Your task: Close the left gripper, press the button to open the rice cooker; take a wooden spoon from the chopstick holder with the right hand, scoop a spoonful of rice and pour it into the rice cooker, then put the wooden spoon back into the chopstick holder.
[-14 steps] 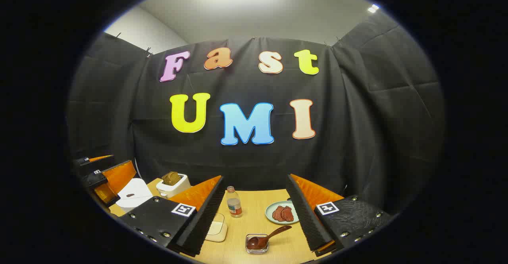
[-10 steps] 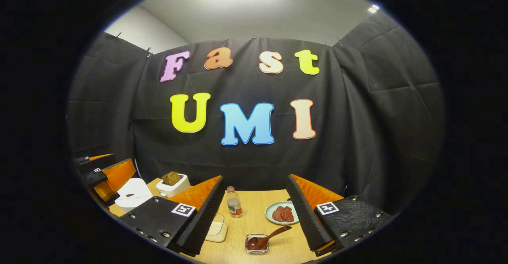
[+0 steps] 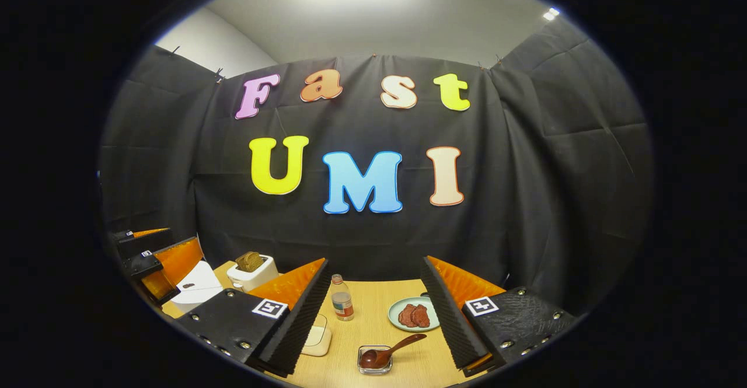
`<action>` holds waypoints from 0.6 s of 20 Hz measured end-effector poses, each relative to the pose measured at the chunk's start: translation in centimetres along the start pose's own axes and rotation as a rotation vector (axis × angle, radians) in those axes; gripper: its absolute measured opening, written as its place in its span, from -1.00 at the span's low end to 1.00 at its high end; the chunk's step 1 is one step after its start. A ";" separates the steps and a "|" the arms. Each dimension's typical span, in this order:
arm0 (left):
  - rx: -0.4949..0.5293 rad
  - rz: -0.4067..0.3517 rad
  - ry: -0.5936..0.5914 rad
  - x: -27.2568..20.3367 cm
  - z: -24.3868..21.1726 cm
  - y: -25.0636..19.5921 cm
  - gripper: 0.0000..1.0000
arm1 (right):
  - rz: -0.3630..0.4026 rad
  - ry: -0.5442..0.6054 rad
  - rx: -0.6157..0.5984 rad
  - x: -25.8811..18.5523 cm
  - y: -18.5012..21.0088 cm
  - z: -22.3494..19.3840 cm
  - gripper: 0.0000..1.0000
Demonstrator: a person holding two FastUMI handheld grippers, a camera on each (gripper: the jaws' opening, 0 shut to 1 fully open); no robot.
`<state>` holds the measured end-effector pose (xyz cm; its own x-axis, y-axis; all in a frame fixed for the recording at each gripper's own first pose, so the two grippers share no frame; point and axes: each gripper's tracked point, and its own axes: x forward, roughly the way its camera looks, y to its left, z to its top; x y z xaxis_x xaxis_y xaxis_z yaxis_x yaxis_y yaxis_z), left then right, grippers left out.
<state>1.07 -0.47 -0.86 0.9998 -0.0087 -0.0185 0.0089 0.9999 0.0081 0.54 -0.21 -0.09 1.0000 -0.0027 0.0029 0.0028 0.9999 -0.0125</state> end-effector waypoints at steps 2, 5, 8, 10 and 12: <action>-0.001 0.000 0.003 0.1 -0.1 0.2 0.97 | 0.002 0.002 0.004 0.1 0.1 -0.1 0.89; -0.004 0.008 -0.005 0.1 -0.2 0.8 1.00 | 0.005 0.005 0.006 0.2 0.4 -0.1 0.89; -0.026 -0.013 0.005 0.5 -1.0 1.3 0.92 | 0.013 0.021 -0.001 0.4 0.8 -0.7 0.89; -0.028 0.004 0.030 0.7 -2.2 2.8 0.97 | 0.023 0.027 -0.007 0.5 1.3 -0.8 0.89; -0.012 0.022 0.066 1.2 -3.5 4.4 0.92 | 0.029 0.029 -0.015 0.6 1.6 -0.9 0.89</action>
<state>2.22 3.91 -4.36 0.9963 0.0134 -0.0843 -0.0136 0.9999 -0.0022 1.13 1.39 -1.00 0.9993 0.0252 -0.0271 -0.0259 0.9993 -0.0274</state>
